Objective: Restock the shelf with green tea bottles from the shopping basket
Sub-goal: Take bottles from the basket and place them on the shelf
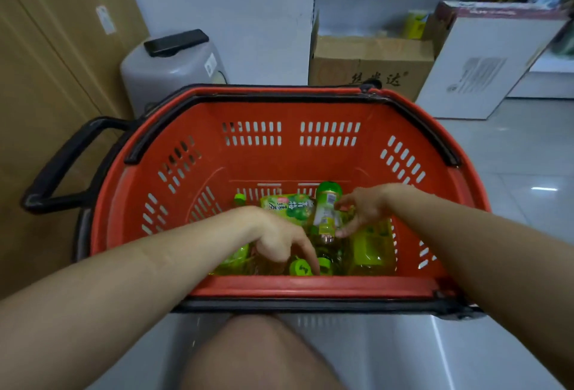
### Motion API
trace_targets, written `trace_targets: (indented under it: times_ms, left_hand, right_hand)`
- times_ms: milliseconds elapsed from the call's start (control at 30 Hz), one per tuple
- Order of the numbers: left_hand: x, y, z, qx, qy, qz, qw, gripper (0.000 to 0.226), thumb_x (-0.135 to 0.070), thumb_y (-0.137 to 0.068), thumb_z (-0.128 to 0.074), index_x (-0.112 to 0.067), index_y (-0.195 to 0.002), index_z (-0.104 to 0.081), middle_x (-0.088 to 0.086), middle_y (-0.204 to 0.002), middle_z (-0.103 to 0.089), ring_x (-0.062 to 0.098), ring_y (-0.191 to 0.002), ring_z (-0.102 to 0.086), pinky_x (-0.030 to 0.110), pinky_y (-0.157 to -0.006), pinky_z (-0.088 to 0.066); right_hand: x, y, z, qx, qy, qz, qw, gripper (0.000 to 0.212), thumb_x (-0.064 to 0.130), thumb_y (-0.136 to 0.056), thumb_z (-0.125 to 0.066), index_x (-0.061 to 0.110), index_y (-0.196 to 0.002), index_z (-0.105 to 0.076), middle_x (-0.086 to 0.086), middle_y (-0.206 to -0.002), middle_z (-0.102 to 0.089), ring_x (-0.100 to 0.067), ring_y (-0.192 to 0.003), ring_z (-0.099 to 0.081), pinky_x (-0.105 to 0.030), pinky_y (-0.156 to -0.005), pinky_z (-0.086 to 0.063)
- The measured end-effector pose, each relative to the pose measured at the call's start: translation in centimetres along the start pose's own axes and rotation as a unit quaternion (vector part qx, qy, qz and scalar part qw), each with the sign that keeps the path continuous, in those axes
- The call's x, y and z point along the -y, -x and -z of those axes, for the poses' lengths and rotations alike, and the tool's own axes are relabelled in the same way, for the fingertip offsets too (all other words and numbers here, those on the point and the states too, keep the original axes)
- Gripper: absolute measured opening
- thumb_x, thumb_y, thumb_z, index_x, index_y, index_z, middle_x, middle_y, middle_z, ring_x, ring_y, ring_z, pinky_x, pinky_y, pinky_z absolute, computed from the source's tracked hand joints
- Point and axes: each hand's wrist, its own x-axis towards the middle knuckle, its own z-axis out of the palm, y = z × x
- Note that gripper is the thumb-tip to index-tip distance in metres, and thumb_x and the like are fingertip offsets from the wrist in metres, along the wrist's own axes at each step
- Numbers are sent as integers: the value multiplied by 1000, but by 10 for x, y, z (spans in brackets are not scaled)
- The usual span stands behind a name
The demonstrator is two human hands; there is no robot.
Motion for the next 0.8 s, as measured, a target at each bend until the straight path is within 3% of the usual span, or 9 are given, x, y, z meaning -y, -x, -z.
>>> trace_targets:
  times_ms: [67, 133, 167, 333, 467, 533, 600, 667, 800]
  left_hand:
    - [-6, -7, -6, -3, -13, 4, 1000, 69, 10, -79, -49, -30, -134, -51, 1, -145, -43, 22, -123, -48, 32, -98, -46]
    - [-9, -10, -8, -53, -18, 3, 998, 52, 1, -85, -59, -26, -130, -56, -3, -123, -55, 11, -98, -50, 10, -73, -42]
    - [-8, -9, -8, -74, -14, 0, 997, 47, -4, -85, -63, -25, -127, -59, -3, -112, -56, 9, -89, -48, 7, -63, -38]
    - [21, 11, 1, -180, 22, 8, 983, 35, -18, -79, -75, -26, -112, -66, -6, -109, -61, 12, -100, -53, 20, -78, -35]
    - [40, 38, 14, -311, 107, 22, 944, 30, -5, -73, -78, -27, -91, -70, -15, -97, -63, 5, -97, -56, 21, -87, -41]
    - [38, 49, 19, -369, 159, -15, 916, 32, -1, -73, -76, -28, -88, -68, -17, -96, -67, 2, -97, -62, 24, -90, -46]
    - [35, 58, 24, -432, 225, -65, 871, 33, 4, -75, -72, -26, -87, -66, -12, -94, -69, 2, -96, -64, 27, -92, -50]
    - [31, 63, 27, -483, 287, -101, 821, 34, 10, -78, -67, -21, -90, -65, -5, -97, -70, 5, -96, -65, 25, -89, -52]
    - [18, 54, 36, -569, 357, -129, 729, 31, 4, -87, -61, -22, -103, -63, 1, -101, -70, 7, -96, -67, 21, -79, -55]
  right_hand:
    - [1, -4, -2, -12, 31, -12, 999, 93, 66, -71, -65, 33, -150, -27, -9, -158, -15, -39, -143, -22, -52, -112, -31]
    - [2, -8, -6, -28, 108, -25, 993, 91, 76, -70, -56, 37, -148, -31, -13, -156, -12, -43, -143, -16, -57, -114, -24]
    - [2, -10, -9, -39, 132, -31, 990, 91, 80, -68, -53, 40, -147, -29, -13, -156, -12, -45, -143, -14, -59, -114, -22]
    - [10, -8, -12, -57, 135, -8, 989, 97, 72, -72, -60, 49, -149, -6, -10, -160, -3, -46, -144, -8, -64, -112, -18]
    - [55, 11, -6, 21, -42, 162, 986, 104, 45, -77, -74, 38, -152, -3, 0, -163, -5, -26, -148, -8, -42, -117, -15]
    - [70, 15, -10, 23, -93, 202, 975, 106, 40, -78, -75, 24, -154, -2, 0, -162, -10, -19, -146, -16, -30, -115, -20]
    - [72, 19, -6, 16, -193, 232, 953, 93, 26, -80, -76, 20, -151, -16, 0, -152, -37, -11, -132, -41, -18, -103, -36]
    - [66, 20, 2, -6, -279, 271, 921, 76, 16, -78, -78, 21, -140, -35, 1, -134, -57, -9, -119, -55, -22, -100, -46]
    - [57, 19, 24, -165, -214, 275, 923, 96, 36, -60, -89, 20, -141, -39, 6, -135, -56, -11, -123, -52, -31, -109, -39]
